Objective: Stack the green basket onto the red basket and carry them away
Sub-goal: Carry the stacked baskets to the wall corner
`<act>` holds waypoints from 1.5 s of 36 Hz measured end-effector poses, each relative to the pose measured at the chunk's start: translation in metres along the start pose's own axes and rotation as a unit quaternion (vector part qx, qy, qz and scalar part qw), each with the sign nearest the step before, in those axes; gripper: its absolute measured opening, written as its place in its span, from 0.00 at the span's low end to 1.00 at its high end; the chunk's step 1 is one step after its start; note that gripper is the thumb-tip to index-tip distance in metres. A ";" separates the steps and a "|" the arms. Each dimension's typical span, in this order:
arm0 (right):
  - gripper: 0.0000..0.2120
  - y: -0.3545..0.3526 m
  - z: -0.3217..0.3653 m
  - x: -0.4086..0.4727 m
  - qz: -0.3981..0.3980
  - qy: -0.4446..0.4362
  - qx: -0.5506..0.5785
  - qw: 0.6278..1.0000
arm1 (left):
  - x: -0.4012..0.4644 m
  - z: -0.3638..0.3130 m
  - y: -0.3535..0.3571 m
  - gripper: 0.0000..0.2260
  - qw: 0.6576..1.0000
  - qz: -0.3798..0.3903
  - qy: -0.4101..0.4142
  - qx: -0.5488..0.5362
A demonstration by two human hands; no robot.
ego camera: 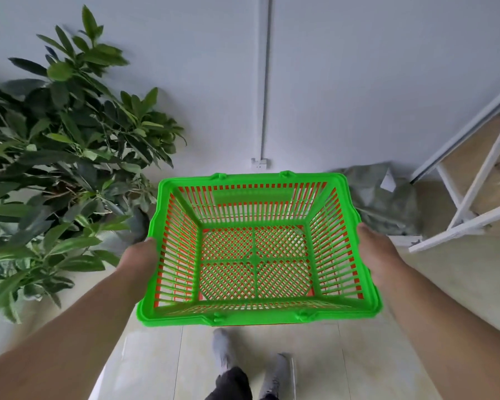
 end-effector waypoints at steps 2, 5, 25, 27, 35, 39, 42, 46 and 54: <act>0.28 0.006 0.003 0.009 0.001 0.000 -0.003 1.000 | 0.012 -0.008 0.001 0.15 1.000 -0.006 -0.005 0.008; 0.29 0.019 0.008 0.023 -0.006 0.002 -0.009 1.000 | 0.040 -0.016 0.003 0.16 1.000 0.001 -0.008 0.018; 0.21 0.124 0.017 0.109 -0.032 0.075 -0.025 0.996 | 0.207 -0.070 0.015 0.17 0.998 0.030 -0.026 0.040; 0.21 0.130 0.017 0.119 -0.027 0.084 -0.030 0.996 | 0.199 -0.083 0.014 0.15 0.999 0.034 -0.024 0.028; 0.26 0.154 0.013 0.167 -0.019 0.096 -0.034 0.995 | 0.224 -0.107 0.025 0.13 0.997 0.050 -0.041 0.042; 0.29 0.165 0.015 0.190 -0.014 0.102 -0.027 0.994 | 0.235 -0.116 0.036 0.14 0.996 0.051 -0.059 0.039; 0.30 0.173 0.012 0.217 -0.014 0.115 -0.024 0.993 | 0.250 -0.126 0.046 0.14 0.996 0.048 -0.071 0.039; 0.33 0.187 0.015 0.246 -0.016 0.116 -0.027 0.993 | 0.278 -0.131 0.062 0.16 0.995 0.039 -0.078 0.038; 0.30 0.208 -0.002 0.316 0.012 0.127 -0.051 0.991 | 0.310 -0.152 0.103 0.14 0.995 0.012 -0.095 0.024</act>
Point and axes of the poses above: each hand's wrist, its own x-axis towards the middle knuckle, its own y-axis out of the palm, z = x × y, the point moved 1 cm from there along x, towards the middle knuckle, and after that the axes turned 15 degrees about x, right-handed, at the moved point
